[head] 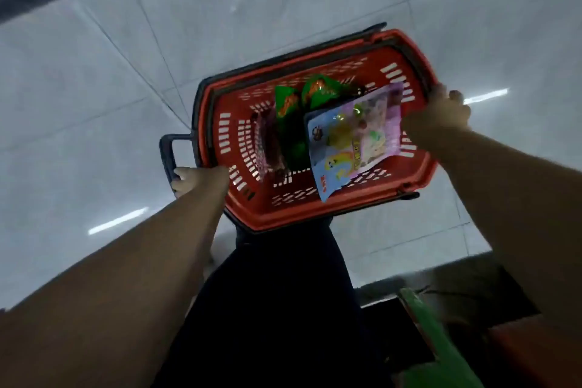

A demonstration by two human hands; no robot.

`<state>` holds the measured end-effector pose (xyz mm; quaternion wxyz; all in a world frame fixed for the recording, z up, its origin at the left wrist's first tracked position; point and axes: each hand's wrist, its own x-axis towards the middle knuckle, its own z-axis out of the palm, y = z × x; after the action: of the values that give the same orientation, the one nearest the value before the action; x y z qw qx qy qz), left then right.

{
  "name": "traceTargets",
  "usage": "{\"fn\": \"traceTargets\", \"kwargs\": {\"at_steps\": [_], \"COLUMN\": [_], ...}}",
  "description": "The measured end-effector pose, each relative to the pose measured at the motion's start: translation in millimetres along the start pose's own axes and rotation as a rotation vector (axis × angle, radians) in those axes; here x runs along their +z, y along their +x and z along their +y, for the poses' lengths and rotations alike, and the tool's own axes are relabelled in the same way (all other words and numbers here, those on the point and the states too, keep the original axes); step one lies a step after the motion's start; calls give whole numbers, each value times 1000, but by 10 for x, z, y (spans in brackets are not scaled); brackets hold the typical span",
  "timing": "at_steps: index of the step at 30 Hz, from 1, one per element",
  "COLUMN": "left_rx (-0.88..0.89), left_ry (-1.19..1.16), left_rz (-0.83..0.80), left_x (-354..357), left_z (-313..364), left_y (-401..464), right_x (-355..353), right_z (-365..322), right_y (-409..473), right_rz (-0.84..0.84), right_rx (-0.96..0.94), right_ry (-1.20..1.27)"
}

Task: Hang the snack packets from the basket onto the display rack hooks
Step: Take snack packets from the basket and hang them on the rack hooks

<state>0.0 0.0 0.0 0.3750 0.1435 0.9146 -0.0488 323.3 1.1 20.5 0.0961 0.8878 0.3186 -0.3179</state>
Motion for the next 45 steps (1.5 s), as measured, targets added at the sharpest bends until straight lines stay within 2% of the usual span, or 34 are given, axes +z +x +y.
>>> {"fn": "traceTargets", "kwargs": {"at_steps": [2, 5, 8, 12, 17, 21, 28, 37, 45], "left_rx": [43, 143, 191, 206, 293, 394, 620, 1083, 1392], "left_ry": [-33, -98, -123, -127, -67, -53, 69, 196, 317], "left_rz": [57, -27, -22, -15, 60, 95, 167, 65, -86], "left_x": [131, 291, 334, 326, 67, -318, -1133, -2182, -2179], "left_z": [-53, -190, -222, -166, 163, 578, 1220, 2110, 3021], "left_y": [207, 519, 722, 749, 603, 195, -1242, -3965, -6065], "right_x": [149, 341, 461, 508, 348, -117, -1423, -3565, -5107], "right_z": [58, 145, 192, 274, 391, 413, 927, 1955, 2946], "right_y": [230, 469, 586, 704, 599, 297, -766, -2212, -2775], "right_rz": [46, 29, 104, 108, 106, 102, 172, 438, 561], "right_rx": [57, 118, 139, 185, 171, 226, 267, 364, 437], "right_ry": [17, 137, 197, 303, 234, 303, 479, 542, 504]}}
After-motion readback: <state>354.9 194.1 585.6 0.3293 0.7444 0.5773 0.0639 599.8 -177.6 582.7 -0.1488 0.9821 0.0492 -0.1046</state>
